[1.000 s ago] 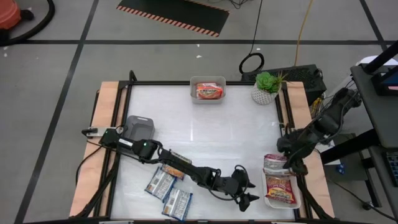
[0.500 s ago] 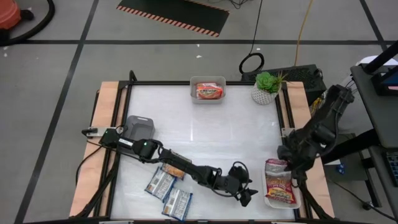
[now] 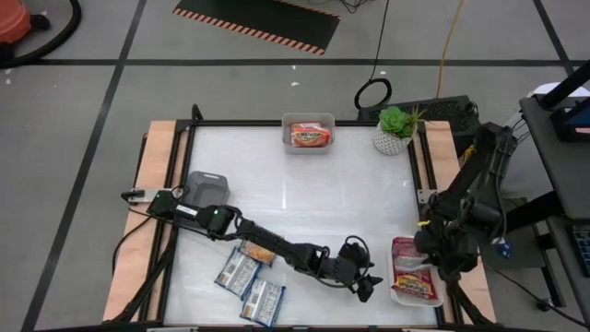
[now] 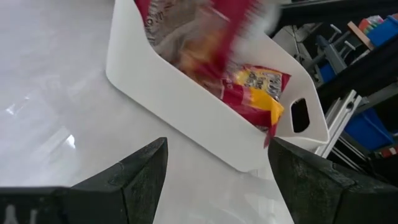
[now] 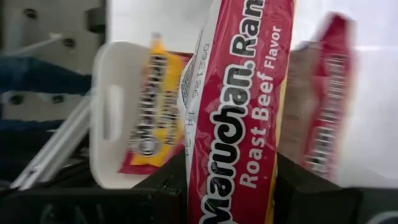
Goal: Sort Maruchan noodles
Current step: Put the red noodle pack into the white bin
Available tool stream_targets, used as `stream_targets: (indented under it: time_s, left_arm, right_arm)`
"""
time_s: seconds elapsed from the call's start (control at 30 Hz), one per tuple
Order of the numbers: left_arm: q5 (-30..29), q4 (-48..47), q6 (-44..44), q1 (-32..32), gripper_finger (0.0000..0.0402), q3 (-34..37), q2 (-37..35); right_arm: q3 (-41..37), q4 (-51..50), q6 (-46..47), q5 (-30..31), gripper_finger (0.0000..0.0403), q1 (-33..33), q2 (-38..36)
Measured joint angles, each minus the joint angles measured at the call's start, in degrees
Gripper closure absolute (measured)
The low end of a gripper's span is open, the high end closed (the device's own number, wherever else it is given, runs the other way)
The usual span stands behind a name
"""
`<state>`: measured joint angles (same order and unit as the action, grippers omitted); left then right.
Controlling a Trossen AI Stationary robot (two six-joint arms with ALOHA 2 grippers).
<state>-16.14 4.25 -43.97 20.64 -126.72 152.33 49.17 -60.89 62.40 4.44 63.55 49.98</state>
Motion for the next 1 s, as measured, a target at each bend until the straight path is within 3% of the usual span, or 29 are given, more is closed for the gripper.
stream_targets:
  time_s: [0.17,0.4,1.0]
  left_arm:
    - [0.0,0.0,0.0,-0.2,0.0122,0.0,0.0]
    - [-0.4,-1.7,0.1,-0.6,0.0122,0.0,0.0]
    - [-0.5,-1.5,-0.4,-0.5,0.0122,0.0,0.0]
  right_arm:
    - [0.0,4.7,1.1,0.1,0.0296,3.7,2.2]
    - [0.0,-2.6,8.8,1.1,0.0296,6.8,6.4]
    - [0.1,-2.8,12.7,3.0,0.0296,7.4,15.2]
